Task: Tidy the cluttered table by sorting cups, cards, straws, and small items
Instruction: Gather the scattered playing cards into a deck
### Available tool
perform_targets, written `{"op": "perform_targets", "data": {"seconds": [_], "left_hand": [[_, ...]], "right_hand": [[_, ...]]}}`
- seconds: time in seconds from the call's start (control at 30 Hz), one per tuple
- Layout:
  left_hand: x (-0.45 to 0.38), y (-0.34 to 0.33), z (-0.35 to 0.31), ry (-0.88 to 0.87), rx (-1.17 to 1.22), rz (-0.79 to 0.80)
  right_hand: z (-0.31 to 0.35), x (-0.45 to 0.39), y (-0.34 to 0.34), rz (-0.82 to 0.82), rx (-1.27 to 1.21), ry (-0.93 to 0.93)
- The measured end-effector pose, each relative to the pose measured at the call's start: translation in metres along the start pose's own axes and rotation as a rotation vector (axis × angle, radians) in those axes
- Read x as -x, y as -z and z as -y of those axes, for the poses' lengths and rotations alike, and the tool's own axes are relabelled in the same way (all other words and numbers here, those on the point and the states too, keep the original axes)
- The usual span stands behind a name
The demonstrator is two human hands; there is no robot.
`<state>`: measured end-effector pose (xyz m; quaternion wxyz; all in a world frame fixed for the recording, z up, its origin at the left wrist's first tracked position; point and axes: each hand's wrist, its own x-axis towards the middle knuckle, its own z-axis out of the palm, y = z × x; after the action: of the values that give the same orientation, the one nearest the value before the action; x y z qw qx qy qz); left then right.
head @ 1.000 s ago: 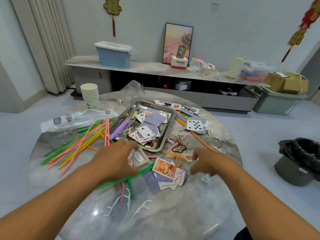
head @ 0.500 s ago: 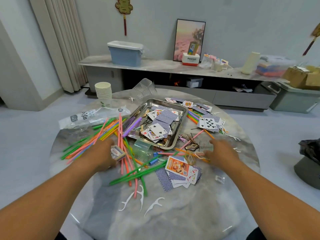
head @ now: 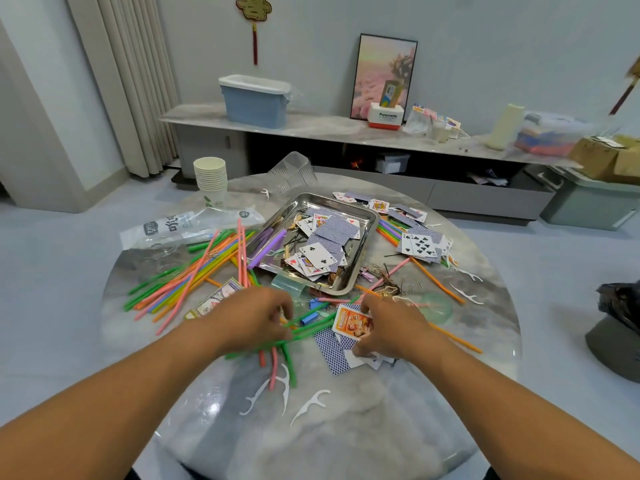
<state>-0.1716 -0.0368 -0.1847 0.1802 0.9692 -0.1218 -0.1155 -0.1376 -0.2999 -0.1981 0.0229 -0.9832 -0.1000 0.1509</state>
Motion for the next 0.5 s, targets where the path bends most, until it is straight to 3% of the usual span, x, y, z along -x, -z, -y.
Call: {"op": "perform_targets", "data": {"seconds": [0.07,0.13,0.37,0.5], "left_hand": [[0.003,-0.015,-0.012,-0.143,-0.069,0.166],[0.003,-0.031,-0.014,-0.239,-0.189,0.221],[-0.005,-0.051,-0.018,-0.256,-0.272,0.198],[-0.004,-0.061,-0.026,-0.238,-0.288,0.181]], "right_hand": [[0.0,-0.001,0.0,0.006,-0.039,-0.02],[0.001,-0.001,-0.001,0.008,-0.062,-0.046],[0.007,0.003,-0.006,0.024,-0.223,-0.107],[0.003,0.002,0.001,0.043,-0.477,-0.151]]}}
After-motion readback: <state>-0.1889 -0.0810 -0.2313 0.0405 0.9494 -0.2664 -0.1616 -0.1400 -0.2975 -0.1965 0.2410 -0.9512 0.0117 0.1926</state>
